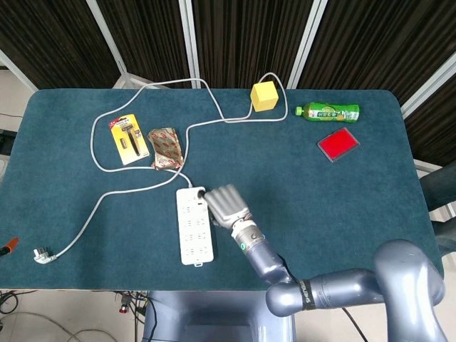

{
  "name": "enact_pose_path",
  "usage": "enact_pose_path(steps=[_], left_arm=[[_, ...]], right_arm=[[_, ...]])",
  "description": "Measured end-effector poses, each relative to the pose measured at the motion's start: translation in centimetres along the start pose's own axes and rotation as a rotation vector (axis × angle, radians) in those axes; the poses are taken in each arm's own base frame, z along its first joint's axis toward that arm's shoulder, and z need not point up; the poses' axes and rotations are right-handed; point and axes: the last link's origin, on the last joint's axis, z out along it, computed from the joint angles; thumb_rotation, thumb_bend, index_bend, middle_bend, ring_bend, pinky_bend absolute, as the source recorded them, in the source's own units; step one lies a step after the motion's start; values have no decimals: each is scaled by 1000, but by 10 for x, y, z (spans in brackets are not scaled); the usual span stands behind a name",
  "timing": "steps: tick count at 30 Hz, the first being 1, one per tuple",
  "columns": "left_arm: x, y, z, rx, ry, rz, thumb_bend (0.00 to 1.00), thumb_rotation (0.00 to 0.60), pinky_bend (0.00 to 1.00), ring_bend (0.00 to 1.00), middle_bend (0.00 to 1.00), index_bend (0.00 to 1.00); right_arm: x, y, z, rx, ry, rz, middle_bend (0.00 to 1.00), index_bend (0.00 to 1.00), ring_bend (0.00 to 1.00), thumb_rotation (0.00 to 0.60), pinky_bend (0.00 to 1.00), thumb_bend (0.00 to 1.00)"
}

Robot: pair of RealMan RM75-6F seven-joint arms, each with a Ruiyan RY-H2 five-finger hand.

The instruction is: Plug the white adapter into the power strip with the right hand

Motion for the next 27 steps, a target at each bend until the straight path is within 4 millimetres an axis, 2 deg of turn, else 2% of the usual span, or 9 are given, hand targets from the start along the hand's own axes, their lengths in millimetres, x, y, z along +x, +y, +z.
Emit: enact_pose_path(steps=[2,7,10,14,19,22,27], left_arm=[[0,0,0,0,1,0,100,600,0,0,0,221],[0,1,-1,-3,0,1,100,600,0,0,0,221],[0,1,-2,-4,3,-1,100,600,0,0,0,222],[1,1,-3,-6,4,-3,100,600,0,0,0,222],[1,1,-4,-9,7,-6,100,600,0,0,0,223],[0,3,-4,-13,5,-4,100,600,0,0,0,223],[-2,6,-4,-29,3,3,100,600,0,0,0,223]], right_arm=[[17,7,-2,-14,46,50,352,122,452,600,587,509],[53,28,-18,-39,128,118,137,9,233,600,403,353],[72,45,-34,-55,178,121,70,0,159,600,327,331],[89,73,-61,-86,270,58,47,0,120,600,254,331],[86,115,-103,-151,362,-15,46,0,91,600,219,331],[69,150,-140,-216,400,-54,46,0,89,600,219,330],[26,209,-211,-354,431,-118,46,0,89,600,216,329]])
